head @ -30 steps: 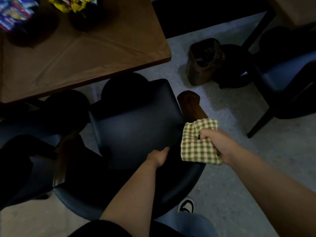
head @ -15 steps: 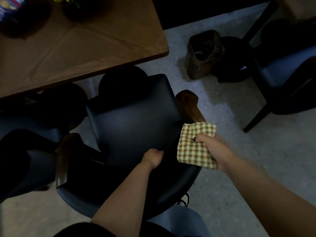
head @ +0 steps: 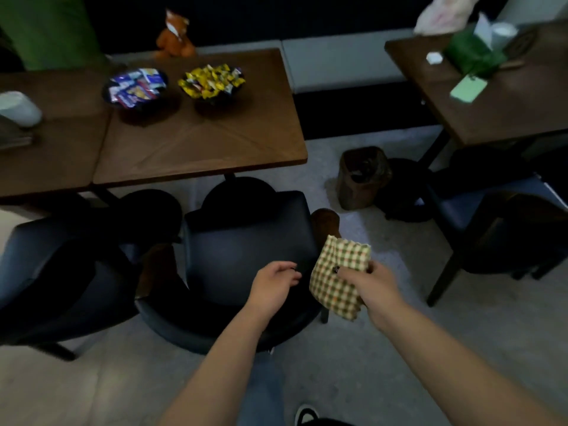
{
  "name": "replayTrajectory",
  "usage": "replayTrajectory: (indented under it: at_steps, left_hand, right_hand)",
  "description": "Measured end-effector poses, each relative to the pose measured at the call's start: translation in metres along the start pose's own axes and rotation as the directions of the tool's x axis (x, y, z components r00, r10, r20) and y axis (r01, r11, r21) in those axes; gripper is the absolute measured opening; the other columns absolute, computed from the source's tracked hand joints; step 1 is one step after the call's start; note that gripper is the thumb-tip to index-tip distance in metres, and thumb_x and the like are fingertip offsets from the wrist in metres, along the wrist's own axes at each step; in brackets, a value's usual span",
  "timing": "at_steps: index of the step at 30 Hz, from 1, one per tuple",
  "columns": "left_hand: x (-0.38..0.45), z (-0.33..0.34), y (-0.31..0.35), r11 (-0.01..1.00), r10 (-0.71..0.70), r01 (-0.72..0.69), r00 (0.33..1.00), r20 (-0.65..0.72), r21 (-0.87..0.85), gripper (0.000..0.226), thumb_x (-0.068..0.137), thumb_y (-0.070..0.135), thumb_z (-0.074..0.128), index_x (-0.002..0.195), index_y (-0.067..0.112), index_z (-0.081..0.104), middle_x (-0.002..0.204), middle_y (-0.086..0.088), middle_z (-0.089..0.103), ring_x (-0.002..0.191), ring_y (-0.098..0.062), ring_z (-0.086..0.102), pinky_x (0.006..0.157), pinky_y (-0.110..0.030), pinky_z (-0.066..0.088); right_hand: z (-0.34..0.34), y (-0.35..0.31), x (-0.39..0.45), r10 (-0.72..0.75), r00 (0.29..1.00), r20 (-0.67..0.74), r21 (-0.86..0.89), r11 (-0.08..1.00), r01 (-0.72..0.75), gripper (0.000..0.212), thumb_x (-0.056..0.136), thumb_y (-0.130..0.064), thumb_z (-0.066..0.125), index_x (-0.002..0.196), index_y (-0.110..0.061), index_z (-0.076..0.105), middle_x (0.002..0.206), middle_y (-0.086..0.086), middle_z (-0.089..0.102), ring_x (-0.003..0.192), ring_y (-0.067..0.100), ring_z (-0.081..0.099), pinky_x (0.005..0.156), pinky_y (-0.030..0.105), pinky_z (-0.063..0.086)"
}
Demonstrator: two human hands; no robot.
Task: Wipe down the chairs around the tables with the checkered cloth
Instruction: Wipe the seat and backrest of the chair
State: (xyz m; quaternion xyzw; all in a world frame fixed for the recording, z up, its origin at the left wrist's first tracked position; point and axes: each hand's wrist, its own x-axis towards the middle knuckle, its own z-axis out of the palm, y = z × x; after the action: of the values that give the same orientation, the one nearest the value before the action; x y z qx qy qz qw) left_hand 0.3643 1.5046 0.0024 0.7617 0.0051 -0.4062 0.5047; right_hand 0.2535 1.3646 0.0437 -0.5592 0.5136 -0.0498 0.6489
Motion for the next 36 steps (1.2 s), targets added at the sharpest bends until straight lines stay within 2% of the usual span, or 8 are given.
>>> replayTrajectory:
  at_steps: [4,9,15,18,24,29,33,36]
  left_hand:
    - [-0.070,-0.010,0.016,0.985,0.064,-0.070,0.997,-0.043,-0.158,0.013,0.096,0.028,0.054,0.097,0.028,0.066,0.093,0.010,0.073,0.087,-0.004,0.068,0.068,-0.019,0.046]
    - [-0.147,-0.032,0.020,0.941,0.119,-0.133,0.991,-0.064,-0.311,0.024,0.098,0.033,0.049,0.098,0.021,0.070,0.089,0.005,0.075,0.086,-0.013,0.070,0.070,-0.026,0.052]
    - [-0.220,-0.083,0.013,0.923,0.236,-0.319,0.910,-0.342,-0.213,0.008,0.093,0.027,0.059,0.094,0.022,0.066,0.081,0.013,0.070,0.077,-0.001,0.064,0.059,-0.014,0.046]
    - [-0.249,-0.117,0.006,0.899,0.275,-0.392,0.854,-0.442,-0.198,0.003,0.093,0.023,0.061,0.095,0.021,0.062,0.083,0.005,0.070,0.078,-0.008,0.064,0.064,-0.020,0.048]
    - [-0.296,-0.206,-0.036,0.851,0.376,-0.517,0.722,-0.581,-0.091,0.003,0.092,0.019,0.063,0.091,0.021,0.061,0.082,0.002,0.068,0.066,0.003,0.061,0.054,-0.009,0.044]
    - [-0.328,-0.299,-0.079,0.839,0.379,-0.534,0.714,-0.589,-0.107,0.007,0.090,0.015,0.064,0.092,0.021,0.061,0.077,0.006,0.070,0.067,0.002,0.064,0.052,-0.010,0.044]
    - [-0.343,-0.367,-0.112,0.846,0.406,-0.530,0.716,-0.568,-0.063,0.008,0.089,0.019,0.066,0.094,0.024,0.062,0.077,0.010,0.071,0.066,0.000,0.064,0.051,-0.010,0.044]
    - [-0.342,-0.407,-0.128,0.858,0.382,-0.509,0.728,-0.569,-0.075,0.009,0.089,0.014,0.066,0.093,0.021,0.063,0.074,0.006,0.071,0.060,0.001,0.063,0.050,-0.011,0.044]
  right_hand:
    - [-0.006,-0.016,-0.055,-0.039,0.981,0.191,0.138,0.990,0.012,0.026,0.076,-0.006,0.076,0.095,-0.018,0.064,0.089,0.000,0.075,0.089,0.021,0.070,0.076,0.036,0.056]
    - [-0.002,-0.030,-0.118,-0.084,0.915,0.395,0.181,0.983,0.012,0.035,0.074,-0.008,0.077,0.105,-0.014,0.062,0.093,0.003,0.075,0.085,0.021,0.072,0.076,0.038,0.056]
    - [0.040,-0.026,-0.191,-0.074,0.887,0.456,0.169,0.986,-0.004,0.046,0.065,-0.018,0.082,0.107,-0.011,0.063,0.090,0.007,0.075,0.084,0.026,0.072,0.075,0.040,0.057]
    - [0.071,-0.028,-0.222,-0.075,0.883,0.463,0.170,0.985,-0.006,0.046,0.065,-0.014,0.085,0.105,-0.010,0.063,0.083,0.007,0.075,0.076,0.026,0.073,0.066,0.037,0.057]
    - [0.154,-0.009,-0.291,-0.021,0.796,0.605,0.259,0.951,-0.172,0.047,0.066,-0.014,0.078,0.110,-0.005,0.063,0.096,0.018,0.073,0.084,0.034,0.072,0.065,0.040,0.058]
    - [0.234,0.030,-0.355,0.014,0.748,0.664,0.259,0.934,-0.247,0.036,0.076,-0.007,0.070,0.111,-0.001,0.061,0.093,0.019,0.073,0.077,0.034,0.072,0.053,0.036,0.057]
    - [0.293,0.055,-0.391,0.041,0.759,0.649,0.255,0.929,-0.268,0.023,0.086,-0.005,0.062,0.109,0.000,0.061,0.089,0.019,0.073,0.072,0.033,0.072,0.047,0.034,0.055]
    - [0.328,0.062,-0.398,0.076,0.813,0.577,0.244,0.934,-0.261,0.019,0.086,-0.004,0.062,0.105,-0.004,0.061,0.086,0.016,0.074,0.073,0.034,0.072,0.054,0.035,0.055]
